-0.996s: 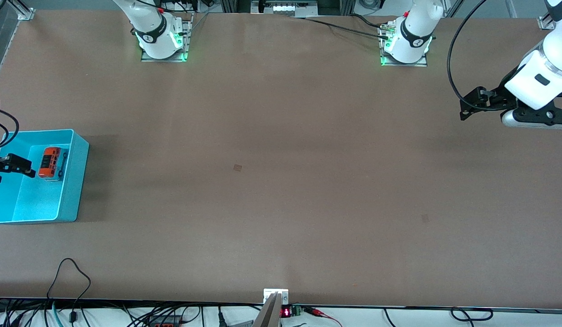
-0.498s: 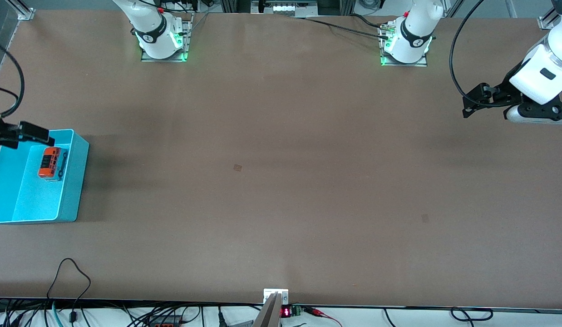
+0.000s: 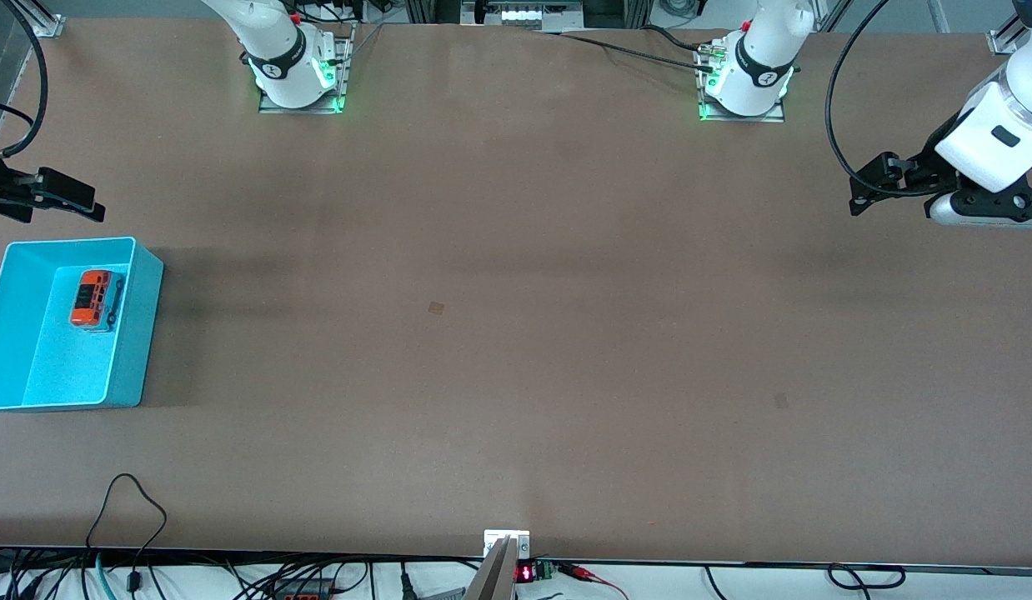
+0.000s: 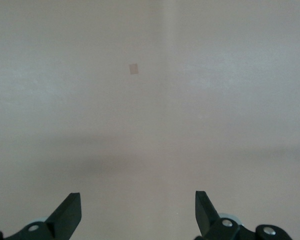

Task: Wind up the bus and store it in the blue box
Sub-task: 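Raise the open right gripper up out of the box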

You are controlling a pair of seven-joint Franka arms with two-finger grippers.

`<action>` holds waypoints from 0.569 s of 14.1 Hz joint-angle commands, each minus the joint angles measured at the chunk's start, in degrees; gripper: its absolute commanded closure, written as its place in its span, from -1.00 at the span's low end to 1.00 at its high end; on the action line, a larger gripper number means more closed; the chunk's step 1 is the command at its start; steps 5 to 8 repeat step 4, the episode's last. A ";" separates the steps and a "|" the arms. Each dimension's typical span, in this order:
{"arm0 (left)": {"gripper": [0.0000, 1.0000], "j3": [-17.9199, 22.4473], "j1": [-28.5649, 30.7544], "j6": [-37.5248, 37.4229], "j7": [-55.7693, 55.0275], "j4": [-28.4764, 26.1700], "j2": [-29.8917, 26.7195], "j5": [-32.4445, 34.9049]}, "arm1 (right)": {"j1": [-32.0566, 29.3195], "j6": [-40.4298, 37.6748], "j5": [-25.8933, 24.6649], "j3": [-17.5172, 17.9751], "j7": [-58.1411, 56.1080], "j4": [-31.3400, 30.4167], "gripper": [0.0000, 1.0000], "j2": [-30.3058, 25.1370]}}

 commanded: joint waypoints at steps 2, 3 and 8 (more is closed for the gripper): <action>-1.00 -0.12 0.24 -0.35 -0.41 -0.59 -0.41 1.05 | 0.98 -0.84 0.63 -1.03 0.83 -0.48 -1.00 -1.23; -1.00 -0.12 0.24 -0.35 -0.41 -0.59 -0.41 1.05 | 0.89 -0.84 0.63 -1.03 0.83 -0.39 -1.00 -1.23; -1.00 -0.12 0.24 -0.35 -0.41 -0.59 -0.41 1.05 | 0.72 -0.84 0.63 -1.03 0.83 -0.48 -1.00 -1.23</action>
